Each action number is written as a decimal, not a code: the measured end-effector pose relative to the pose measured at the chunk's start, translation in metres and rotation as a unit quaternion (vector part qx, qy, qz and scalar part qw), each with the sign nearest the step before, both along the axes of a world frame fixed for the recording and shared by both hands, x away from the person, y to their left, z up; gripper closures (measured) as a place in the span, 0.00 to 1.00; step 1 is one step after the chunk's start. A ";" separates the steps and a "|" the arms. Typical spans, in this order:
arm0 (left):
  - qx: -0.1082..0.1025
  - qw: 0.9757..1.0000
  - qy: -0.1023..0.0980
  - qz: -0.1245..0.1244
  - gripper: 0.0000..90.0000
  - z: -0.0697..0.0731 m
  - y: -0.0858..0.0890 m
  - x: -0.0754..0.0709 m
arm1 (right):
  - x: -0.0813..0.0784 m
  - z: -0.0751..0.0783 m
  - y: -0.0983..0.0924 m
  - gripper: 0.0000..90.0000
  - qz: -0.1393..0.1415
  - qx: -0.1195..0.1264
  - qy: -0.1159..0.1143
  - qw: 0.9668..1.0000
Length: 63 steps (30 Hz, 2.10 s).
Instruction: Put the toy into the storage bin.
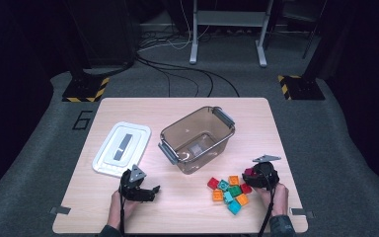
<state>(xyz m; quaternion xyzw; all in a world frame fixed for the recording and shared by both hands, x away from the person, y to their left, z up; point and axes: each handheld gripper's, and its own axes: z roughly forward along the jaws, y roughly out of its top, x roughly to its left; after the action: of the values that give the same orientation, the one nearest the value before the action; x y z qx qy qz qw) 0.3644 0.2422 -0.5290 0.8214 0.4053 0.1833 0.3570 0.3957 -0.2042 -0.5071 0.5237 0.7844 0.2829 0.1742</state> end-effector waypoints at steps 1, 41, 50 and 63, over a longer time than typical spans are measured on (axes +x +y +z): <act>0.000 1.000 0.001 -0.001 0.12 0.000 0.000 0.000 | 0.000 0.001 -0.001 0.45 0.002 0.000 -0.005 1.000; 0.000 1.000 0.003 -0.002 0.13 0.000 0.001 0.000 | 0.014 0.048 0.001 0.46 0.018 0.022 -0.032 0.999; 0.000 1.000 0.003 -0.002 0.13 0.000 0.001 0.000 | 0.018 0.062 0.000 0.46 0.021 0.022 -0.038 0.999; 0.000 1.000 0.002 -0.002 0.13 0.000 0.001 0.000 | 0.027 0.084 -0.007 0.46 0.010 0.020 -0.054 0.998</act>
<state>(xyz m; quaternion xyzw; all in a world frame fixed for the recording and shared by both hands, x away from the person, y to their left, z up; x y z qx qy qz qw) 0.3648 0.2427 -0.5288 0.8224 0.4049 0.1806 0.3566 0.4229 -0.2114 -0.4230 0.5035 0.7731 0.3280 0.2029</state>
